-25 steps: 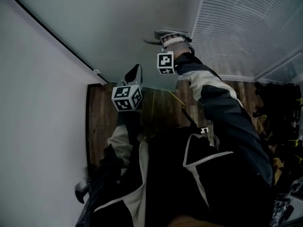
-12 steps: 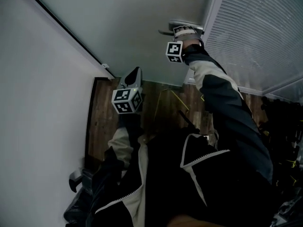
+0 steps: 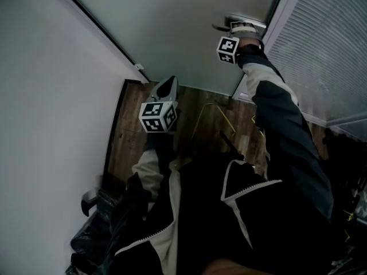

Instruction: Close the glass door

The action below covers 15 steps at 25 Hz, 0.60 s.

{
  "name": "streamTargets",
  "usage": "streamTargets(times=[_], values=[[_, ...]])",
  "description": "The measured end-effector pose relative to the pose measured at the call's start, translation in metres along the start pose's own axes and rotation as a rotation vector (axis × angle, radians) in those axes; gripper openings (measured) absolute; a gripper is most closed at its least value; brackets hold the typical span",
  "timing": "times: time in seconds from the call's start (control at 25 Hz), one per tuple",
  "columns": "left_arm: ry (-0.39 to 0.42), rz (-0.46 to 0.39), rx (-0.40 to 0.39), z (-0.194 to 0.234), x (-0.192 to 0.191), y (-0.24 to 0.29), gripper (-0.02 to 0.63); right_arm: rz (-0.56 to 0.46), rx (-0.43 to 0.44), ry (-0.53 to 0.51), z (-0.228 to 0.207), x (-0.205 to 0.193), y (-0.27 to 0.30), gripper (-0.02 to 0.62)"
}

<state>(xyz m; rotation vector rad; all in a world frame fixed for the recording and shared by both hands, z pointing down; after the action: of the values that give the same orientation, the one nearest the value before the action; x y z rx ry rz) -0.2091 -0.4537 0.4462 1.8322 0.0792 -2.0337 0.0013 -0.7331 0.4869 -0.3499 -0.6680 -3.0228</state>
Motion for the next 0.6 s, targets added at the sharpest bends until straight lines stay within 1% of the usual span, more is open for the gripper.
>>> streamTargets(times=[0.4, 0.48, 0.56, 0.6], values=[[0.009, 0.009, 0.018, 0.006, -0.001, -0.005, 0.005, -0.007, 0.001, 0.017, -0.005, 0.004, 0.009, 0.14], [0.01, 0.007, 0.02, 0.008, 0.0, -0.006, 0.005, -0.011, 0.007, 0.041, -0.007, 0.004, 0.008, 0.143], [0.011, 0.005, 0.024, 0.01, 0.001, -0.009, 0.004, -0.03, 0.023, 0.09, -0.007, 0.003, 0.005, 0.143], [0.01, 0.004, 0.027, 0.012, 0.001, -0.011, 0.003, -0.042, 0.029, 0.118, -0.008, 0.004, 0.002, 0.157]])
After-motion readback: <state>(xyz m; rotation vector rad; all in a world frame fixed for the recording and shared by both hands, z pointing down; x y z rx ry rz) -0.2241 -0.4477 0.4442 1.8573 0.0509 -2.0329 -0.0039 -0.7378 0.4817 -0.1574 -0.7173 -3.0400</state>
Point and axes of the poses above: the fingertips, and each gripper's own axes: y forward along the fingers, z to its left, x out of its top, the point moved 6 cm from there along -y, backward along the fingers, and after that the axes turned 1 degree about y, right-handed, at the moved point
